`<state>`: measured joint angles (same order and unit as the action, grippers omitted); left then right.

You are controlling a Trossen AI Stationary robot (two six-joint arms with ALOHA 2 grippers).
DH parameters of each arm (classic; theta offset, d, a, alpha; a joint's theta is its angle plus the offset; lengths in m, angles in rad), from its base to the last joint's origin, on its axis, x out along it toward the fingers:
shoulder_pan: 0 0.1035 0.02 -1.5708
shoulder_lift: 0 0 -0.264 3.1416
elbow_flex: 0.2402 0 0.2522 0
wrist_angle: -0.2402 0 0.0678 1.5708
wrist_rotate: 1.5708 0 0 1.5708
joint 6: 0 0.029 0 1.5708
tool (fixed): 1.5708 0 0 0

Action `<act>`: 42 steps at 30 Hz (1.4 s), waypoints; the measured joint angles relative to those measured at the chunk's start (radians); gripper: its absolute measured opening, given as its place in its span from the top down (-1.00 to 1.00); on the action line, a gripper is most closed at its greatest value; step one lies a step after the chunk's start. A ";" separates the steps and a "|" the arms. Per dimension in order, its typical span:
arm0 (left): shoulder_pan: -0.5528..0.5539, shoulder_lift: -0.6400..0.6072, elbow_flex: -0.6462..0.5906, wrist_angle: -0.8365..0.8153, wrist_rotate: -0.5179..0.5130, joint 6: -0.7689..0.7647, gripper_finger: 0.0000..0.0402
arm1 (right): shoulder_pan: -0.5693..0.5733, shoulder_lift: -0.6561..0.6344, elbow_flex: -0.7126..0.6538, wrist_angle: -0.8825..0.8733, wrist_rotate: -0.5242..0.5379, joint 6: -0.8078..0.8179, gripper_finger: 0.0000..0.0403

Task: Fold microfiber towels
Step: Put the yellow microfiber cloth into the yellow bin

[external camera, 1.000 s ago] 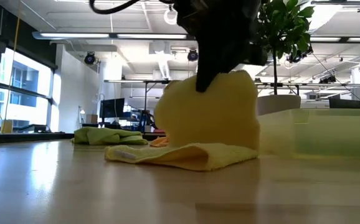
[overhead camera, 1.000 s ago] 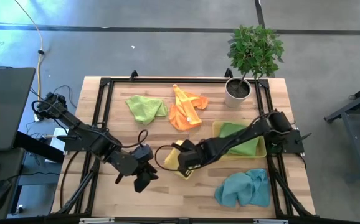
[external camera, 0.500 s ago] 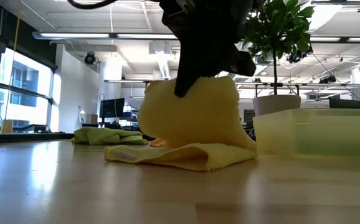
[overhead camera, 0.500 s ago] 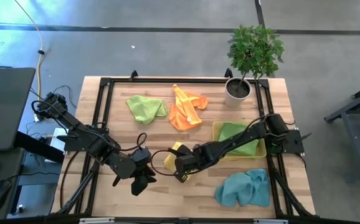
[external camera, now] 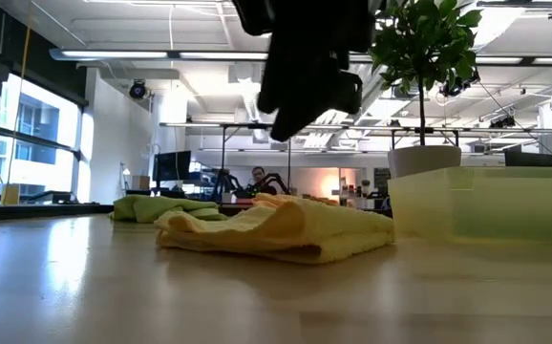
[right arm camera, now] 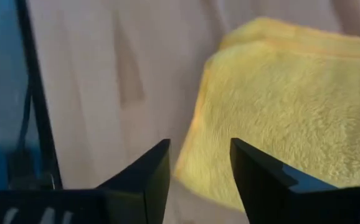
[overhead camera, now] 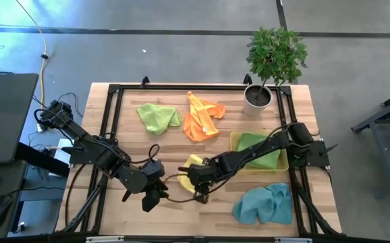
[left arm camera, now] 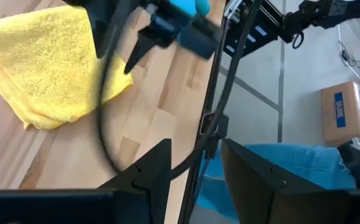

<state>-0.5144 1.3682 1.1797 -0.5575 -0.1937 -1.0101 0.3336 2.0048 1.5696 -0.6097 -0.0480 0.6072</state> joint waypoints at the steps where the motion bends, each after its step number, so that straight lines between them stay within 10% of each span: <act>1: 0.000 0.000 0.000 0.000 0.005 0.000 0.35 | 0.001 0.000 0.000 -0.014 -0.023 -0.075 0.20; 11: -0.006 0.000 0.000 0.000 0.030 0.000 0.35 | 0.091 0.000 -0.089 0.045 0.025 -0.698 0.20; 42: -0.010 0.000 0.000 0.001 -0.007 -0.010 0.35 | 0.102 0.002 -0.436 0.511 0.227 -0.487 0.41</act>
<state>-0.5247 1.3682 1.1797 -0.5568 -0.2002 -1.0200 0.4360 2.0064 1.1340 -0.0989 0.1793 0.1203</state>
